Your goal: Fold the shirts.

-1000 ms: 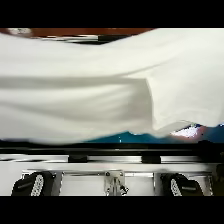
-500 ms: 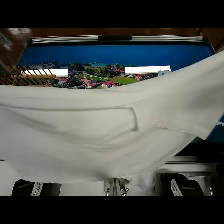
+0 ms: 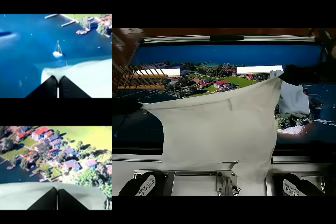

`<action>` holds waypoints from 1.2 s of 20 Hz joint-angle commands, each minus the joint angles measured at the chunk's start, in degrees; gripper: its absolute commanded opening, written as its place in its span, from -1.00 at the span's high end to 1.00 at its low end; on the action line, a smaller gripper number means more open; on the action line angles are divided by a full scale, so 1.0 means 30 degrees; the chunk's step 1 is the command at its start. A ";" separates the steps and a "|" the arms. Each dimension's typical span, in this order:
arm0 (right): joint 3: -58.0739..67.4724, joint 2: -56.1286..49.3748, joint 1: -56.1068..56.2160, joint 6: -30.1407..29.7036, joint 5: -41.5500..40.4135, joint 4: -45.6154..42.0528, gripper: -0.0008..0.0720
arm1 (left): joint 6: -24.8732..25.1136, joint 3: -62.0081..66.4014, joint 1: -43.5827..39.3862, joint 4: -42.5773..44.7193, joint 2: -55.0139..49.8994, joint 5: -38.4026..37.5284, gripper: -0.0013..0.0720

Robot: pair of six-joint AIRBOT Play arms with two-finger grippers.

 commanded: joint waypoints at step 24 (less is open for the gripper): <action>-0.0488 -0.8109 0.1741 0.0342 0.9668 -0.1173 0.81 | -0.0648 1.3391 -0.2958 -0.1581 -1.8877 0.0605 0.87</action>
